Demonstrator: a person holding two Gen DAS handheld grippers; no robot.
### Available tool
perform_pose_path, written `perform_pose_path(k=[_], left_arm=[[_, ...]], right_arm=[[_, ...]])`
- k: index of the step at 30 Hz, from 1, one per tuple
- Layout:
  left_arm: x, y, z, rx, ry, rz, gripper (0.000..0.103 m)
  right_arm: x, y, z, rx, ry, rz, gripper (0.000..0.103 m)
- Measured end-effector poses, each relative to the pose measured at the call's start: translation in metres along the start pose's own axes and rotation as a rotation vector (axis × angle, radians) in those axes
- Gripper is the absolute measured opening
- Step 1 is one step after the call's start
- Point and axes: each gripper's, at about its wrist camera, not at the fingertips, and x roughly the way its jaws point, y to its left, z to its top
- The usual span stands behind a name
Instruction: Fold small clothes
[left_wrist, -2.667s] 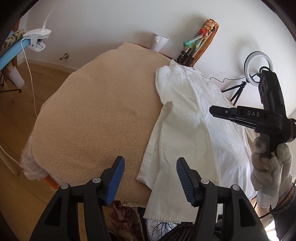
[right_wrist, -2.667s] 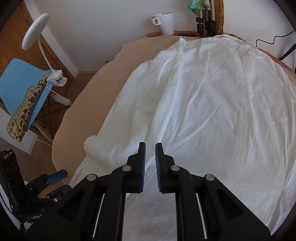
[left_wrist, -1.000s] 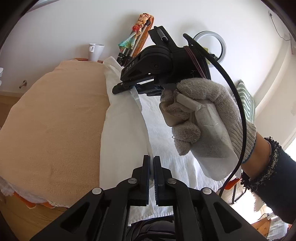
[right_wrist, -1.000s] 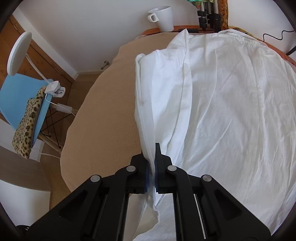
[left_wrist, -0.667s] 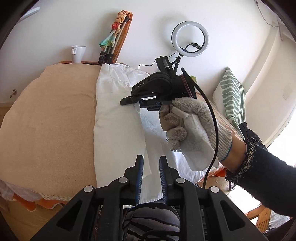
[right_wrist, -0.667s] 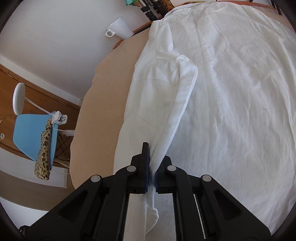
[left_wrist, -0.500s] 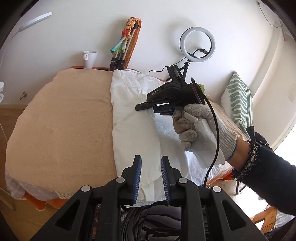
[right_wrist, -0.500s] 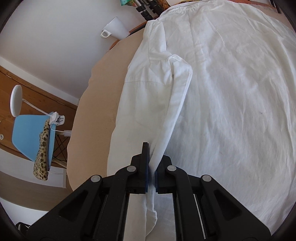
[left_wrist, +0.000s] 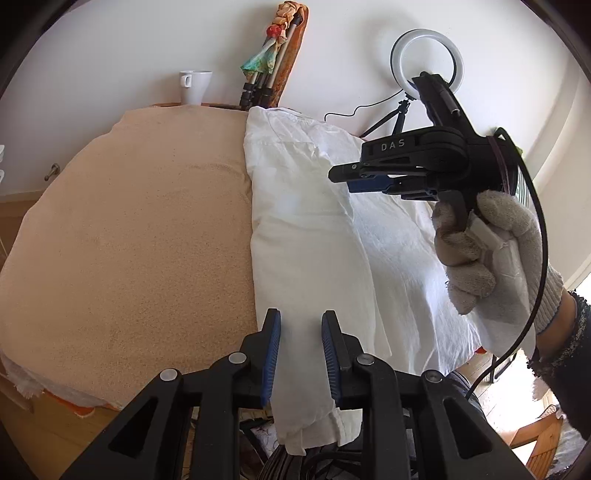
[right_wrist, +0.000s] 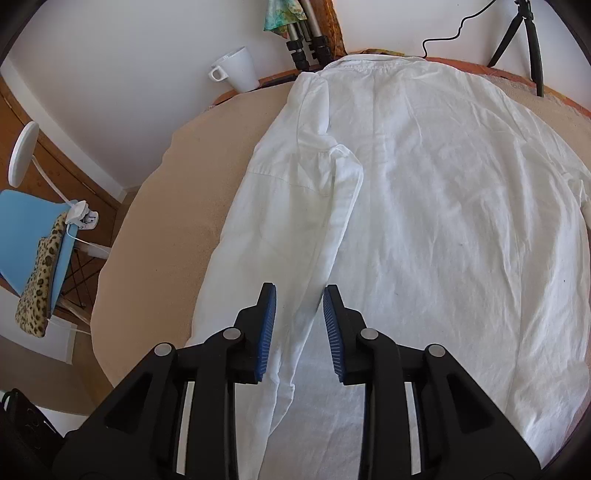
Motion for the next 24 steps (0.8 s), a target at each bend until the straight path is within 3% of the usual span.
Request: perform_pose_path(k=[3,6,8,11,13,16,17,19,20,22,23,24], left_arm=[[0.004,0.008,-0.014,-0.044,0.008,-0.016,0.021],[-0.006,0.012,-0.024,-0.070,-0.001,-0.030,0.021],[-0.014,0.014,-0.030,-0.079,0.002,-0.021,0.023],[-0.026,0.026,-0.031,-0.158,-0.026,-0.033,0.043],[-0.029,0.038,-0.029,-0.220,-0.044,-0.043,0.045],[-0.020,0.049,-0.026,-0.297,-0.008,-0.125,0.045],[-0.016,0.048,-0.026,-0.301,0.006,-0.145,0.044],[-0.009,0.043,-0.027,-0.296,0.032,-0.166,0.039],[-0.006,0.042,-0.028,-0.302,0.042,-0.183,0.028],[-0.006,0.041,-0.030,-0.321,0.036,-0.200,0.023],[-0.007,0.041,-0.029,-0.334,0.033,-0.214,0.014],[-0.010,0.043,-0.028,-0.358,0.025,-0.231,0.012]], right_arm=[[-0.011,0.008,-0.009,-0.039,-0.019,0.035,0.029],[-0.007,0.019,-0.023,-0.107,0.025,0.066,0.029],[-0.002,0.027,-0.033,-0.169,0.044,0.014,0.029],[-0.001,0.028,-0.044,-0.218,0.049,-0.011,0.029],[-0.004,0.022,-0.048,-0.198,0.058,0.008,0.034],[-0.012,0.009,-0.055,-0.139,0.048,0.020,0.054],[-0.015,0.003,-0.057,-0.114,0.046,0.032,0.060],[-0.015,-0.010,-0.061,-0.053,0.066,0.079,0.061],[-0.012,-0.017,-0.064,-0.018,0.088,0.115,0.061],[-0.009,-0.027,-0.069,0.034,0.102,0.165,0.061],[-0.010,-0.030,-0.072,0.045,0.097,0.179,0.061],[-0.010,-0.030,-0.072,0.051,0.100,0.199,0.059]])
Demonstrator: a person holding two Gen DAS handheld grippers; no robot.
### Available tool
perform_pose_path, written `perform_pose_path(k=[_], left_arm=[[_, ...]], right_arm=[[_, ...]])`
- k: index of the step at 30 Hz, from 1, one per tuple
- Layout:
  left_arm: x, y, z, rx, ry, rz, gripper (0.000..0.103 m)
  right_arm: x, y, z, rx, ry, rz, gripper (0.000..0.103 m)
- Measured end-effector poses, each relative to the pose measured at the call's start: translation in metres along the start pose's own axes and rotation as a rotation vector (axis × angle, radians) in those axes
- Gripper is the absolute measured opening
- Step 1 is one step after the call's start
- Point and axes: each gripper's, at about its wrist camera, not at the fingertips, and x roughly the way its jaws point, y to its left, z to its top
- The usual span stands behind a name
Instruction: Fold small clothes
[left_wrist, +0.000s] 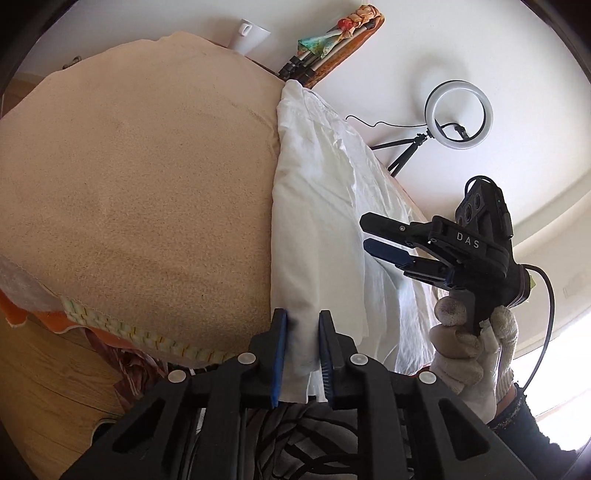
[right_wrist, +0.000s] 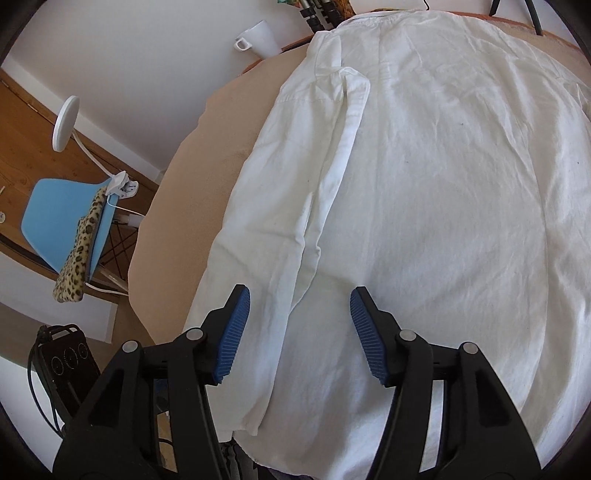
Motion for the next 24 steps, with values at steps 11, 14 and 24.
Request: perform_pose_path(k=[11,14,24], left_arm=[[0.001,0.011,-0.010,-0.022,0.004,0.076,0.009],[-0.007,0.003,-0.012,0.026,-0.013,0.111,0.018],[-0.044,-0.060,-0.008,0.297,-0.169,0.217,0.056]], right_arm=[[0.007,0.010,-0.003,-0.040,0.059,-0.039,0.007],[0.000,0.011,-0.008,-0.062,0.038,-0.018,0.007],[-0.071,-0.002,-0.028,-0.133,-0.180,-0.110,0.056]])
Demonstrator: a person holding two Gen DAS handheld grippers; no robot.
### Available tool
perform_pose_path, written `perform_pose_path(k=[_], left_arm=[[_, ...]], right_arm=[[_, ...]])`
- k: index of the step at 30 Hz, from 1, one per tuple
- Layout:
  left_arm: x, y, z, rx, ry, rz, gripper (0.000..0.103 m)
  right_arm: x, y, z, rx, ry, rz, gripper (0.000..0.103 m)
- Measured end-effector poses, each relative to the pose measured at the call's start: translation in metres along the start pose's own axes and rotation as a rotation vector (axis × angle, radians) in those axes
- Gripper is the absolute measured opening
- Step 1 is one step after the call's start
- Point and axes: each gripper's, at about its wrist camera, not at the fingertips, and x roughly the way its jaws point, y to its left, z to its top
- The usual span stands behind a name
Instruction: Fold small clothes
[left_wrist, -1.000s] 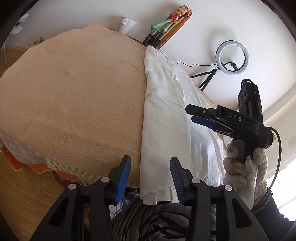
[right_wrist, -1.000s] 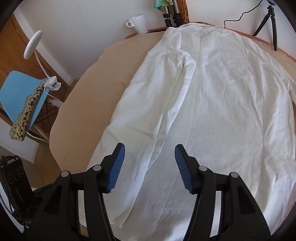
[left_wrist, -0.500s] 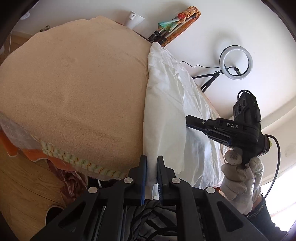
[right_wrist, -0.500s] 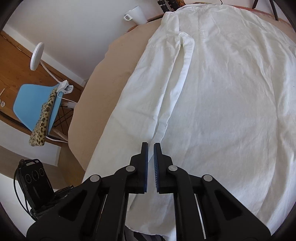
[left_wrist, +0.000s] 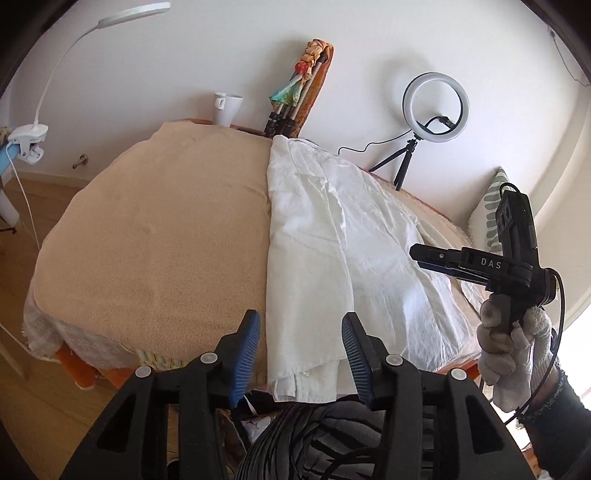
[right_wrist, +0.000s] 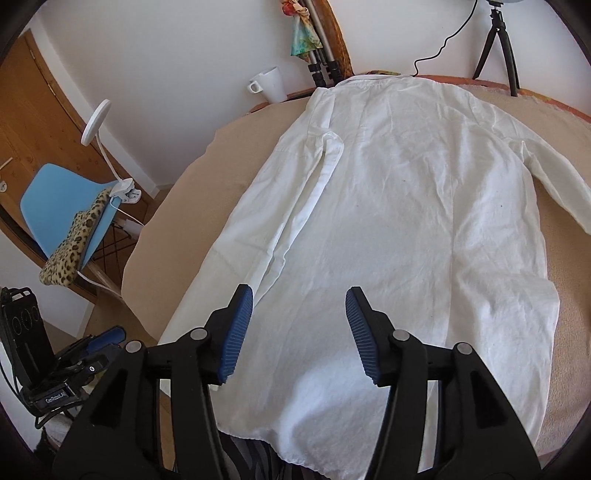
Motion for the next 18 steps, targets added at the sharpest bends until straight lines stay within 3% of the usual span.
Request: perform_pose_path(k=[3,8,18], left_arm=[[-0.001,-0.019,0.007,0.034,-0.037,-0.017,0.074],[0.009,-0.053,0.015,0.101,-0.061,-0.040,0.083],[0.044,-0.103,0.027,0.117,-0.026,-0.132,0.085]], right_arm=[[-0.023,-0.017,-0.004,0.007,-0.035,-0.040,0.057],[-0.054,-0.042,-0.012,0.021,-0.080,-0.096,0.060],[-0.114,-0.123,-0.028,0.120,-0.138,-0.193,0.060]])
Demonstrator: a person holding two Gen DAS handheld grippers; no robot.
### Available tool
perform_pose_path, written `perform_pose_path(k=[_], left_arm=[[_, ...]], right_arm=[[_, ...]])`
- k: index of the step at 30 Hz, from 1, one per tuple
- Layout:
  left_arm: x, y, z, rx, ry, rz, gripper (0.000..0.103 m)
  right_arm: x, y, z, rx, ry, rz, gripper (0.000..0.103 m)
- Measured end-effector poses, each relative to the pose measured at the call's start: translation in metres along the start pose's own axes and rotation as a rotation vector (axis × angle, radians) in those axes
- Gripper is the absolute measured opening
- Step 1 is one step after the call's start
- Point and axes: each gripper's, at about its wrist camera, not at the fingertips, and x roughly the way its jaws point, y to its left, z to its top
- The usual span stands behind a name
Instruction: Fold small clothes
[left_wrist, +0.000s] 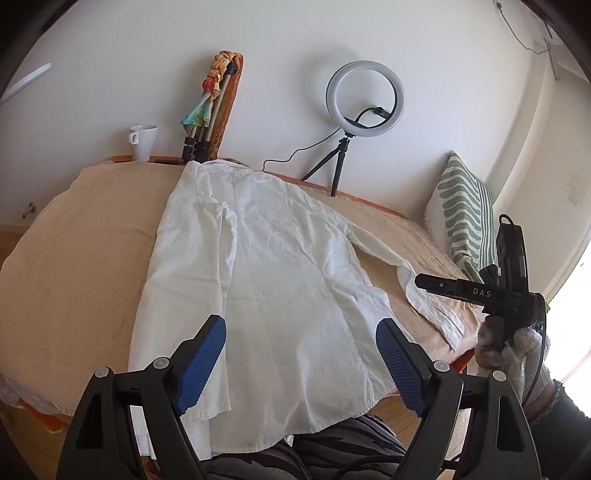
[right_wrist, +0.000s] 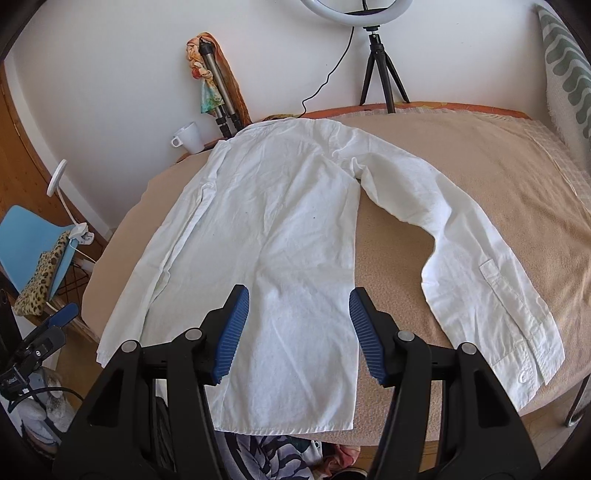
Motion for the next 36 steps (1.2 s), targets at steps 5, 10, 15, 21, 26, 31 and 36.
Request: perform_pose_path(k=[5,10,15,21,26,31,36], left_arm=[[0.023,-0.014,0.000,-0.049,0.044,-0.057,0.086],[0.042,-0.029,0.000,-0.070,0.071,-0.087,0.086],[0.061,-0.038,0.000,-0.103,0.100,-0.103,0.087],[0.077,-0.040,-0.001,-0.148,0.135,-0.120,0.087],[0.079,-0.037,-0.001,-0.154,0.138,-0.108,0.087],[0.080,-0.032,-0.001,-0.170,0.137,-0.100,0.087],[0.081,-0.034,-0.003,-0.165,0.144,-0.105,0.087]], right_arm=[[-0.015,-0.059,-0.003,0.093,-0.014,-0.055,0.060],[-0.028,-0.120,-0.003,0.180,-0.028,-0.127,0.060],[-0.024,-0.171,0.001,0.242,0.000,-0.197,0.060],[-0.004,-0.216,-0.001,0.321,0.055,-0.212,0.060],[0.007,-0.215,0.000,0.289,0.081,-0.197,0.060],[0.017,-0.190,-0.002,0.115,0.116,-0.282,0.037],[0.021,-0.175,0.000,0.033,0.141,-0.300,0.005]])
